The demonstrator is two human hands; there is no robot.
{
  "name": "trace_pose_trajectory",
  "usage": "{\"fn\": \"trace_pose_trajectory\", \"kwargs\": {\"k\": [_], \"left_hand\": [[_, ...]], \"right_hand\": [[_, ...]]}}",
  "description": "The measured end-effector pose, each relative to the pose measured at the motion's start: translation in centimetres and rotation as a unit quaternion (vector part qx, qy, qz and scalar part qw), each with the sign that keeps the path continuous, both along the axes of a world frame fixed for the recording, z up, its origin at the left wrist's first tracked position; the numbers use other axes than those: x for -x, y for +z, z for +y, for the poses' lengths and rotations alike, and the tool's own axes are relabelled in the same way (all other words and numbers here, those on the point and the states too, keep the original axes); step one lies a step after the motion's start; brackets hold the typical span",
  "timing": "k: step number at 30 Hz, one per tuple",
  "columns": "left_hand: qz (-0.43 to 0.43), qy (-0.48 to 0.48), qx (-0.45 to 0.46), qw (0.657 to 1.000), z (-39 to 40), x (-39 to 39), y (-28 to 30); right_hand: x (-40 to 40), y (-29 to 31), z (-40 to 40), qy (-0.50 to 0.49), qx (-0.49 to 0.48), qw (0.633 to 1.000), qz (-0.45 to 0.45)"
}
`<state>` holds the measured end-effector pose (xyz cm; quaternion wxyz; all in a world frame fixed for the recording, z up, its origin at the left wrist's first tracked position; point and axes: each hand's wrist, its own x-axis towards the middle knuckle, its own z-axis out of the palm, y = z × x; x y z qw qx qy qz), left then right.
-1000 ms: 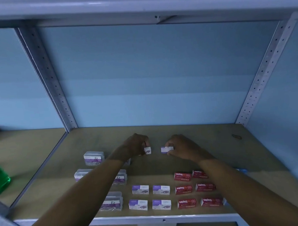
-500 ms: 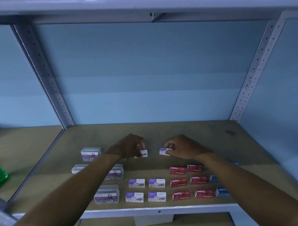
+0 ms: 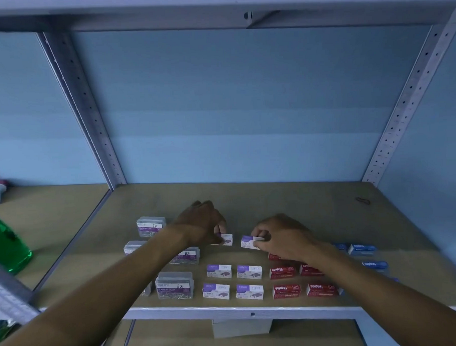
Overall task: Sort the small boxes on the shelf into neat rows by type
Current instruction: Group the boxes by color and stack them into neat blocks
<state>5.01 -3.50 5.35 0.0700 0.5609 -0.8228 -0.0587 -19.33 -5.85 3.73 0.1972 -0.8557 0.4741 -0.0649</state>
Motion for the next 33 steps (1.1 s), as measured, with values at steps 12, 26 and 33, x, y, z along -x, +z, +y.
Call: {"fn": "trace_pose_trajectory", "kwargs": {"k": [12, 26, 33], "left_hand": [[-0.014, -0.024, -0.011, 1.0, 2.3, 0.6, -0.7], [0.032, -0.003, 0.008, 0.999, 2.9, 1.8, 0.4], [0.081, -0.064, 0.04, 0.994, 3.4, 8.9, 1.7]], "right_hand": [[-0.4, 0.1, 2.0, 0.044, 0.044, 0.997, 0.053], [2.4, 1.8, 2.2, -0.004, 0.021, 0.999, -0.027], [11.4, 5.4, 3.8, -0.078, 0.027, 0.994, -0.068]]}}
